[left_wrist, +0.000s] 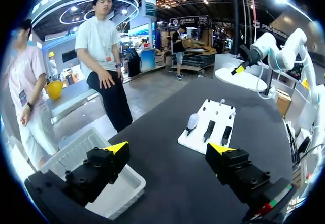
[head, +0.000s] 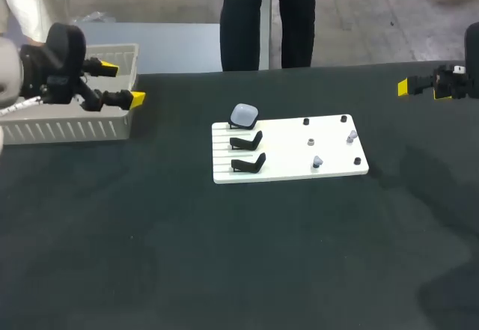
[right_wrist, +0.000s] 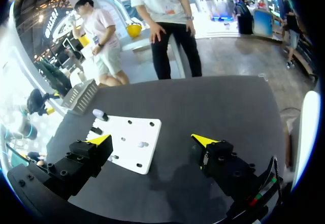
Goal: Pick up each earbud case from the left stands, insert the matching earbuds, close the lid, and place the case in the box.
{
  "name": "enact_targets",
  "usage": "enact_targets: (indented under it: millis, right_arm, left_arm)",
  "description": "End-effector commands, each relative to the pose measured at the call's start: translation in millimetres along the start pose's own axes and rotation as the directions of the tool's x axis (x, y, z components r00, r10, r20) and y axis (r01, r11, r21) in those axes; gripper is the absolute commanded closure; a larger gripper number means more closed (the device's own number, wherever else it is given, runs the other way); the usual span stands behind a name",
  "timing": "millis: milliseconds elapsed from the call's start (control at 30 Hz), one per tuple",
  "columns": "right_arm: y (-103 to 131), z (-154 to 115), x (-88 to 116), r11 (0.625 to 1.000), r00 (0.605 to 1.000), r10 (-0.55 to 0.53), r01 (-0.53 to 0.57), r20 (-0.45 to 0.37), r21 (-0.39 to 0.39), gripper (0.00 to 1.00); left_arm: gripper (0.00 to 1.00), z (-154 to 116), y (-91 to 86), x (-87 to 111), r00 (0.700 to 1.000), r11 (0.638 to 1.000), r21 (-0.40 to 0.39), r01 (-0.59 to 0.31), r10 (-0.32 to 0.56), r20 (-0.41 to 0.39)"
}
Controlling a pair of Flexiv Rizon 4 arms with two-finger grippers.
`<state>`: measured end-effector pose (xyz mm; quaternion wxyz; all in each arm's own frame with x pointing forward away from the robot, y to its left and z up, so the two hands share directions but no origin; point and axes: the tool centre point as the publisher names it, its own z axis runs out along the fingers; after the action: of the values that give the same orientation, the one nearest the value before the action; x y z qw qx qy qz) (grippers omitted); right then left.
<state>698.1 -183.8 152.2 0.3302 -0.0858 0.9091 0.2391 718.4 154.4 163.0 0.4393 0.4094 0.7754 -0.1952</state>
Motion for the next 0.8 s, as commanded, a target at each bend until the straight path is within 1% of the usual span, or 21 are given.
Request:
enact_targets:
  millis: [33, 367, 433, 467, 500, 533, 600, 633, 667, 700, 733, 767, 800]
  right_arm:
    - [-1, 0, 0, 1.0, 1.0, -0.001, 0.001, 0.001, -0.001, 0.0]
    - [-1, 0, 0, 1.0, 1.0, -0.001, 0.001, 0.001, -0.001, 0.0]
    - [-1, 0, 0, 1.0, 1.0, -0.001, 0.001, 0.001, -0.001, 0.0]
    - [-1, 0, 0, 1.0, 1.0, -0.001, 0.001, 0.001, -0.001, 0.0]
    - [-1, 0, 0, 1.0, 1.0, -0.001, 0.001, 0.001, -0.001, 0.0]
    - [-1, 0, 0, 1.0, 1.0, -0.001, 0.001, 0.001, -0.001, 0.0]
    - [-1, 0, 0, 1.0, 1.0, -0.001, 0.001, 0.001, -0.001, 0.0]
    - [-1, 0, 0, 1.0, 1.0, -0.001, 0.001, 0.001, -0.001, 0.0]
    - [-1, 0, 0, 1.0, 1.0, -0.001, 0.001, 0.001, -0.001, 0.0]
    - [-1, 0, 0, 1.0, 1.0, -0.001, 0.001, 0.001, -0.001, 0.0]
    - [-1, 0, 0, 1.0, 1.0, -0.001, 0.001, 0.001, -0.001, 0.0]
    - [-1, 0, 0, 1.0, 1.0, -0.001, 0.001, 0.001, -0.001, 0.0]
    - [-1, 0, 0, 1.0, 1.0, -0.001, 0.001, 0.001, -0.001, 0.0]
  left_arm:
    - [0.0, -3, 4.4, 4.2, 0.891, 0.9, 0.186, -0.394, 0.325, 0.316]
    - [0.0, -3, 4.4, 4.2, 0.891, 0.9, 0.186, -0.394, 0.325, 0.316]
    - [0.0, 0, 3.2, 4.5, 0.893, 0.898, 0.202, -0.392, 0.318, 0.319]
    - [0.0, 4, -1.1, 2.4, 0.899, 0.905, 0.198, -0.377, 0.306, 0.312]
    - [0.0, 6, -4.1, 1.2, 0.9, 0.899, 0.222, -0.376, 0.299, 0.317]
    - [0.0, 8, -5.4, 0.7, 0.904, 0.906, 0.205, -0.369, 0.299, 0.306]
    - [0.0, 14, -10.4, -1.1, 0.912, 0.91, 0.211, -0.357, 0.291, 0.289]
    - [0.0, 16, -11.7, -1.4, 0.913, 0.915, 0.199, -0.349, 0.285, 0.291]
    - [0.0, 21, -16.5, -2.2, 0.917, 0.913, 0.214, -0.349, 0.285, 0.28]
    - [0.0, 25, -18.7, -2.0, 0.92, 0.917, 0.206, -0.341, 0.28, 0.275]
    - [0.0, 31, -22.8, -2.4, 0.92, 0.916, 0.219, -0.336, 0.27, 0.284]
    - [0.0, 39, -26.0, -1.9, 0.928, 0.917, 0.231, -0.326, 0.263, 0.262]
    - [0.0, 45, -29.7, -2.3, 0.926, 0.917, 0.226, -0.329, 0.266, 0.267]
